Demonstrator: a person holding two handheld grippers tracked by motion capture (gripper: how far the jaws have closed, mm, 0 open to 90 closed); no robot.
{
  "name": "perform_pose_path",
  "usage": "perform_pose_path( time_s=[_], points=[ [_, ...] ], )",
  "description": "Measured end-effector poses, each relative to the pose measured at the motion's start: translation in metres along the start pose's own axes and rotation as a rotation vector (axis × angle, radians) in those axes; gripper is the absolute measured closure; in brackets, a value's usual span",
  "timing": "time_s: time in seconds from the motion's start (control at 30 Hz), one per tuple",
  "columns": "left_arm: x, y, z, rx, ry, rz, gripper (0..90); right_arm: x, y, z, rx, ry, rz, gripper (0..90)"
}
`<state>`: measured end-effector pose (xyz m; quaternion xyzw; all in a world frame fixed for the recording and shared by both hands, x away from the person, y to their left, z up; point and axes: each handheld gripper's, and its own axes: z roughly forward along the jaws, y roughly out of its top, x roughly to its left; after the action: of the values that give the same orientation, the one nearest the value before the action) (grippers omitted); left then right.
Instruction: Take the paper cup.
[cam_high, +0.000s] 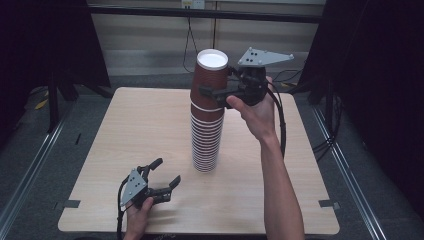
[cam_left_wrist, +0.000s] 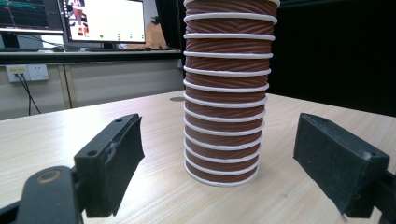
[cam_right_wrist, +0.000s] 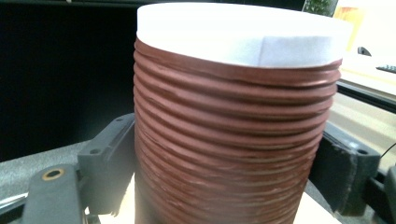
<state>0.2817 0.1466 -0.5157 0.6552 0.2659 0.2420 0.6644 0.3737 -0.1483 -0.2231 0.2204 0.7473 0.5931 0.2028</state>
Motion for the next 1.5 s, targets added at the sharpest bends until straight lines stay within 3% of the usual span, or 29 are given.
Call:
perform_pose_path(
  time_s=[0.4,0.87,1.5],
  points=[
    [0.000,0.000,0.000,-0.002,0.001,-0.003,15.5,-0.002,0.006,-0.007,-0.076,0.017,0.015,17.4],
    [0.000,0.000,0.000,-0.002,0.000,-0.003,15.6,-0.001,0.015,-0.021,-0.194,0.004,0.018,17.6],
    [0.000,0.000,0.000,0.000,0.000,-0.001,15.6,-0.001,0.023,-0.046,-0.263,0.019,0.033,17.7]
  ],
)
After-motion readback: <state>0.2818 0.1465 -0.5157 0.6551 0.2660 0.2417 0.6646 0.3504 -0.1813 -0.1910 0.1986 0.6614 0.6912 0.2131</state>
